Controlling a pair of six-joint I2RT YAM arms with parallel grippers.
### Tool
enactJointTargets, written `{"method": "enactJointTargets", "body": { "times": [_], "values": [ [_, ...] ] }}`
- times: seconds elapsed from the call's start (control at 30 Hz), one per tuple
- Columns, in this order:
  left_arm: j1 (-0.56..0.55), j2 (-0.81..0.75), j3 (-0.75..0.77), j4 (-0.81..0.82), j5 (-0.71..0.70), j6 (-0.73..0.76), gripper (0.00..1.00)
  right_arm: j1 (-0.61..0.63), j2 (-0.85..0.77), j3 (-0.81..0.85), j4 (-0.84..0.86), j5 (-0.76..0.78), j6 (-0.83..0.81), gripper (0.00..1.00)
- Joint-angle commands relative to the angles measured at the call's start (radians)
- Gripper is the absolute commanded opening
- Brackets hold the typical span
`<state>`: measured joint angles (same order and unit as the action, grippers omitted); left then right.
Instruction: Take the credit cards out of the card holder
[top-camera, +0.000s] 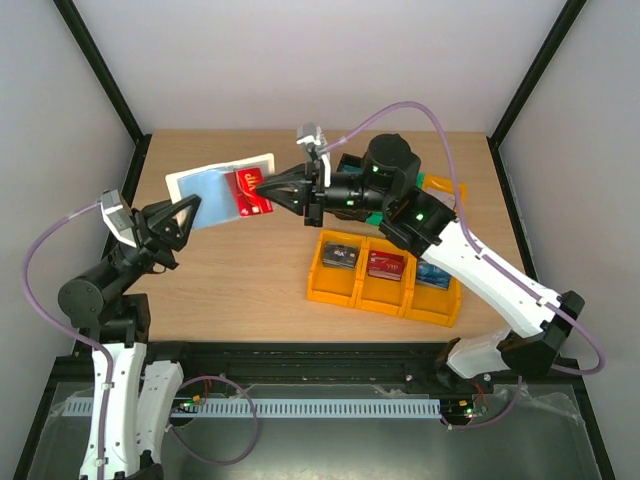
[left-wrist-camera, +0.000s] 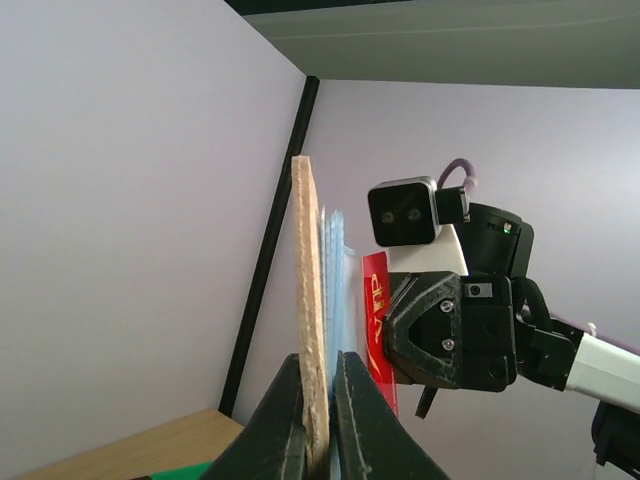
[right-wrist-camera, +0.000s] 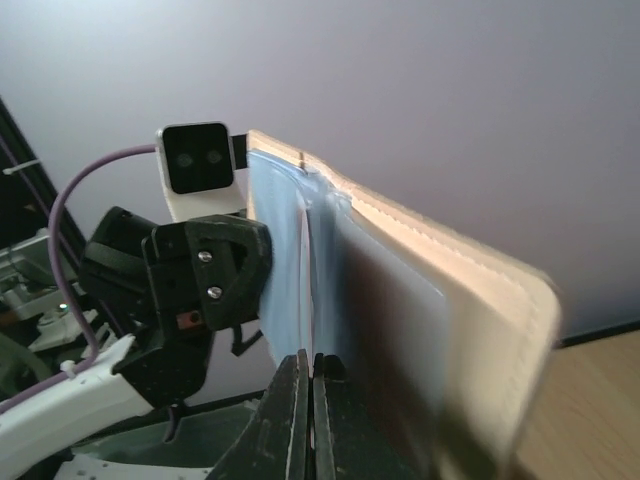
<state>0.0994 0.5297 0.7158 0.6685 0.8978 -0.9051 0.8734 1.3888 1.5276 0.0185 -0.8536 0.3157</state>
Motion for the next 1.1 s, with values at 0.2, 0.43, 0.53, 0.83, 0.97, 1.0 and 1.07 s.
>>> {"method": "enactJointTargets", "body": {
  "times": [0.2,0.43,0.53,0.83,0.97,1.0,1.07],
  "values": [
    [0.030,-0.025,-0.012,-0.317,-0.249,0.070,0.02,-0.199,-0.106,-0.031,-0.363,0.041,-0.180,0.02],
    [0.040,-0.048,-0.080,-0.569,-0.393,0.134,0.02,-0.307,-0.116,-0.076,-0.666,0.326,-0.068,0.02],
    [0.043,-0.048,-0.108,-0.577,-0.416,0.113,0.02,-0.361,-0.190,-0.208,-0.583,0.503,0.313,0.02],
    [0.048,-0.074,-0.219,-0.618,-0.463,0.013,0.02,-0.372,-0.504,-0.675,-0.465,0.815,1.280,0.01],
    [0.050,-0.107,-0.276,-0.662,-0.509,-0.008,0.02,-0.372,-0.505,-0.706,-0.543,0.912,1.426,0.01],
    [0.052,-0.113,-0.284,-0.681,-0.526,-0.009,0.02,-0.372,-0.494,-0.734,-0.531,0.904,1.475,0.02],
    [0.055,-0.122,-0.300,-0.714,-0.544,-0.013,0.02,-0.372,-0.466,-0.784,-0.515,0.882,1.564,0.01]
  ]
}}
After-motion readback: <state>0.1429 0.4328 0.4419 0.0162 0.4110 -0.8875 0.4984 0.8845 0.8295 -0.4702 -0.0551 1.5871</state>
